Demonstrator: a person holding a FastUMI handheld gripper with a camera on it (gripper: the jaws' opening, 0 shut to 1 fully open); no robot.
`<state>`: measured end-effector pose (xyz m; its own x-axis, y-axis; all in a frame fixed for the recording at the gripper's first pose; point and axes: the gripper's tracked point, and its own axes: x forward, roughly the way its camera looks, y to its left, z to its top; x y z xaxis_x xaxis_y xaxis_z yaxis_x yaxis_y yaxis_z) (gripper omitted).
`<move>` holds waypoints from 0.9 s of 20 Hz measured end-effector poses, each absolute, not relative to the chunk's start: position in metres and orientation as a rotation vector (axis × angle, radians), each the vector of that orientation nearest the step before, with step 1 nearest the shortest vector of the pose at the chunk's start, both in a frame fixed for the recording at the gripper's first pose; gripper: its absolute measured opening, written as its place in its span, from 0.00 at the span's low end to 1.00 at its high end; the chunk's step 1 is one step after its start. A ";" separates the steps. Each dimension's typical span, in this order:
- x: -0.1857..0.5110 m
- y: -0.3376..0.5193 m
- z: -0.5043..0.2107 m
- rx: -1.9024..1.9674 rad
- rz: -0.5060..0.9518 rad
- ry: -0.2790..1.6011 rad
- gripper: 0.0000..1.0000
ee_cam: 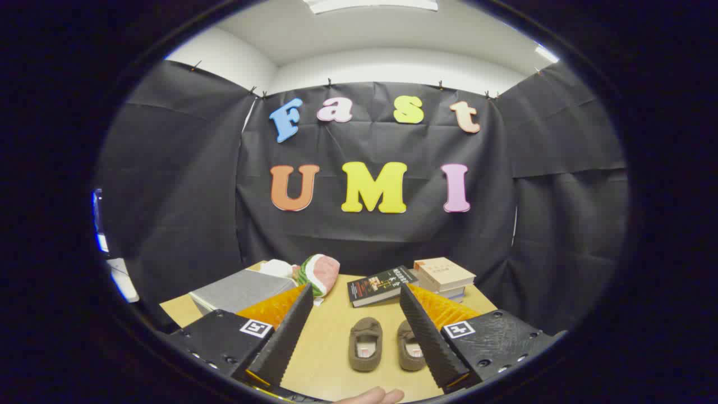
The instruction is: Open the storage box then place both shoes into the box .Put the left shoe in first, then the right shoe, with the right side of both shoes facing outward in a uniform manner.
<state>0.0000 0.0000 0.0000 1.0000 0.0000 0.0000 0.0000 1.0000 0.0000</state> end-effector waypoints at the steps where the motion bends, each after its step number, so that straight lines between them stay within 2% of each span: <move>1: 0.001 0.002 0.000 0.000 0.008 0.001 0.95; 12: 0.002 -0.018 0.010 0.015 -0.093 -0.056 0.95; 18: 0.006 -0.012 -0.002 0.048 -0.079 -0.024 0.95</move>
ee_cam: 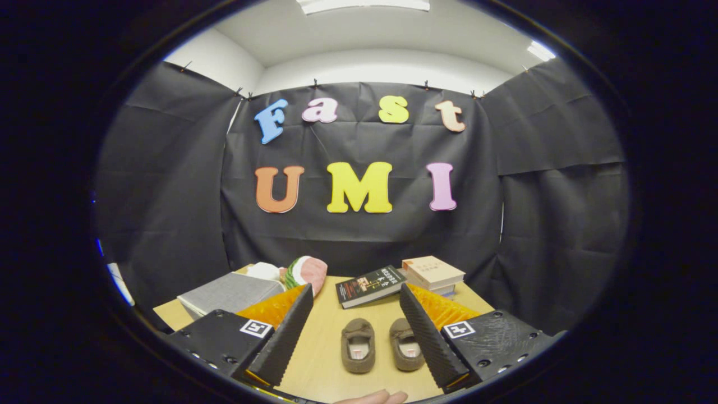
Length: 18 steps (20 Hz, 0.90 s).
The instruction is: Open the storage box then place both shoes into the box .Put the left shoe in first, then the right shoe, with the right side of both shoes facing outward in a uniform manner.
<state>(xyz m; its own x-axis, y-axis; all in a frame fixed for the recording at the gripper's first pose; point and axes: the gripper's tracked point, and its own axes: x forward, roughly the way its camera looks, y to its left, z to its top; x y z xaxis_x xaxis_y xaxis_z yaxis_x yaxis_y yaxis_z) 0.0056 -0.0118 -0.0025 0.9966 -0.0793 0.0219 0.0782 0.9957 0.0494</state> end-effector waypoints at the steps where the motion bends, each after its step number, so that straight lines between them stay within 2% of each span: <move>1: 0.008 -0.004 -0.004 0.075 -0.047 -0.023 0.95; 8: 0.053 0.054 -0.059 0.474 0.208 0.071 0.96; 18: 0.144 0.151 -0.144 0.888 0.556 0.384 0.94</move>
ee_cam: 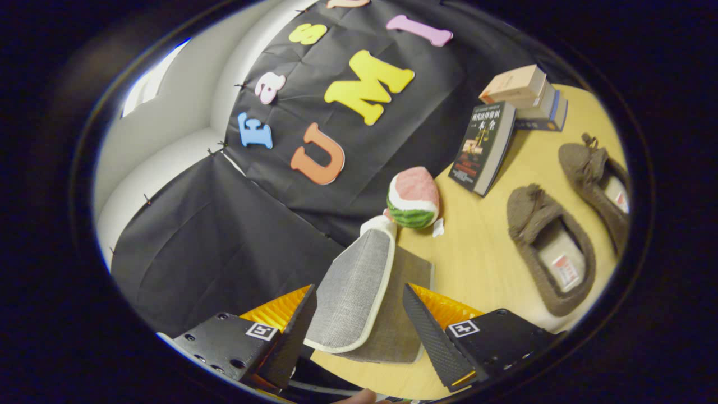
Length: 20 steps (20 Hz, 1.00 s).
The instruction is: Open the storage box then place both shoes into the box .Put the left shoe in first, then the right shoe, with the right side of both shoes facing outward in a uniform manner.
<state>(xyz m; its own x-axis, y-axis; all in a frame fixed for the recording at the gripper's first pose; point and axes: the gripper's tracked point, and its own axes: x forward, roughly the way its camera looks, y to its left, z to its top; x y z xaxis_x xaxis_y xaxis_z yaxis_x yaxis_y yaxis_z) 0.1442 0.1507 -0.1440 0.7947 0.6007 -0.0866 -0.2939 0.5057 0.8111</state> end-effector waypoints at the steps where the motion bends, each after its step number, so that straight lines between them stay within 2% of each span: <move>1: 0.153 0.158 -0.143 0.909 0.592 0.415 0.93; 5: 0.182 0.183 -0.145 1.006 0.710 0.550 0.89; 15: 0.213 0.196 -0.165 1.163 0.769 0.741 0.88; 18: 0.211 0.199 -0.165 1.187 0.790 0.777 0.58; 19: 0.214 0.199 -0.163 1.190 0.803 0.787 0.58; 20: 0.209 0.198 -0.161 1.189 0.814 0.792 0.46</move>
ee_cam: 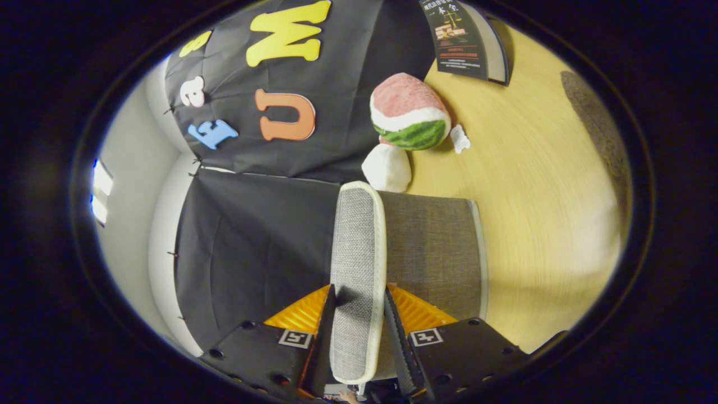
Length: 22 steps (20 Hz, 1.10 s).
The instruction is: Open the storage box then place both shoes into the box .Put the left shoe in first, then the right shoe, with the right side of both shoes facing outward in a uniform manner.
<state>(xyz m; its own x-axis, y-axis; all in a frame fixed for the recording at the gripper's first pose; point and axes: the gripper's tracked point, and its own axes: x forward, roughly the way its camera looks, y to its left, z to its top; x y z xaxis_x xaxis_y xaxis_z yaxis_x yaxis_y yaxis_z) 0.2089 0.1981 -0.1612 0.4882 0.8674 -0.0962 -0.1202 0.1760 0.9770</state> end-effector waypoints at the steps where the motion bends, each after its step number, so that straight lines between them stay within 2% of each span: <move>1: 0.208 0.198 -0.158 1.197 0.833 0.788 0.35; 3: 0.205 0.198 -0.153 1.186 0.850 0.812 0.11; 6: 0.206 0.199 -0.157 1.178 0.828 0.853 0.10; 7: 0.209 0.199 -0.159 1.159 0.803 0.857 0.02; 14: 0.205 0.202 -0.147 1.079 0.606 0.883 0.02; 18: 0.196 0.215 -0.105 1.053 0.621 0.816 0.00; 22: 0.185 0.231 -0.056 1.072 0.565 0.767 0.00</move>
